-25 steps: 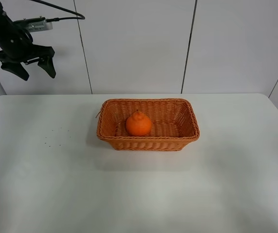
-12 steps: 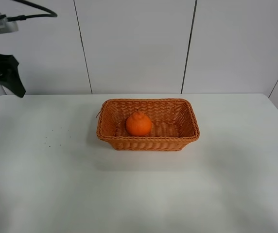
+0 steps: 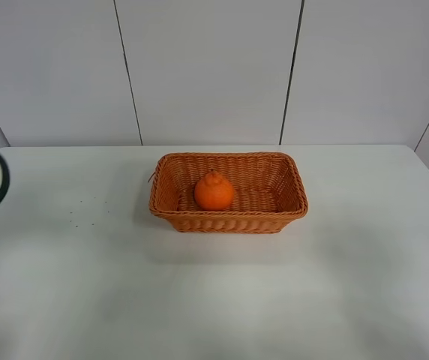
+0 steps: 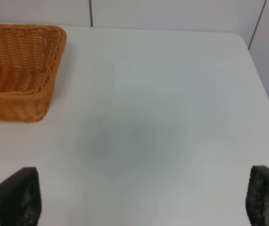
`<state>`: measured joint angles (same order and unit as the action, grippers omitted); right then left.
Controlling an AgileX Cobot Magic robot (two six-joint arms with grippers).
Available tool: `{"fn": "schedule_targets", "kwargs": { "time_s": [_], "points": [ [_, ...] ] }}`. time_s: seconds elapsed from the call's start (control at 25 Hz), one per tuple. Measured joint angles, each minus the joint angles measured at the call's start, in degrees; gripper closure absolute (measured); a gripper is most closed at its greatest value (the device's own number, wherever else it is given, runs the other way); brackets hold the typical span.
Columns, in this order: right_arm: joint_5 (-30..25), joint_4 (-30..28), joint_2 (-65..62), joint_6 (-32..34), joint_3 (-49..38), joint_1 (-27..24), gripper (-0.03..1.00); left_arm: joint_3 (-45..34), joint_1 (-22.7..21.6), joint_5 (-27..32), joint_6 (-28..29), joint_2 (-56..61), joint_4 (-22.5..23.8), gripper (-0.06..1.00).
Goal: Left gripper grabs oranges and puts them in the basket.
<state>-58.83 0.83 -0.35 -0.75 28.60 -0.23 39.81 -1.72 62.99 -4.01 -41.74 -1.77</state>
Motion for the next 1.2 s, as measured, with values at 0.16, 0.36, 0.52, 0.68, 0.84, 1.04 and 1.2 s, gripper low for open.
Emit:
{"fn": "schedule_targets", "kwargs": {
  "time_s": [0.16, 0.36, 0.52, 0.68, 0.84, 1.04, 1.2],
  "points": [
    [0.0, 0.0, 0.0, 0.0, 0.0, 0.0, 0.27, -7.0, 0.0, -2.8, 0.0, 12.9, 0.0, 0.07],
    [0.0, 0.0, 0.0, 0.0, 0.0, 0.0, 0.27, -11.5, 0.0, -2.4, 0.0, 24.5, 0.6, 0.07],
    [0.0, 0.0, 0.0, 0.0, 0.0, 0.0, 0.27, -11.5, 0.0, -2.6, 0.0, 30.0, 0.6, 0.07],
    [0.0, 0.0, 0.0, 0.0, 0.0, 0.0, 0.27, -11.5, 0.0, -2.6, 0.1, 34.3, 0.6, 0.07],
    [0.0, 0.0, 0.0, 0.0, 0.0, 0.0, 0.27, -11.6, 0.0, -2.6, 0.6, 38.6, 0.6, 0.07],
    [0.0, 0.0, 0.0, 0.0, 0.0, 0.0, 0.27, -11.6, 0.0, -2.6, 1.1, 42.0, 0.7, 0.07],
    [0.0, 0.0, 0.0, 0.0, 0.0, 0.0, 0.27, -11.6, 0.0, -2.6, 1.7, 42.1, 1.3, 0.07]
  ]
}}
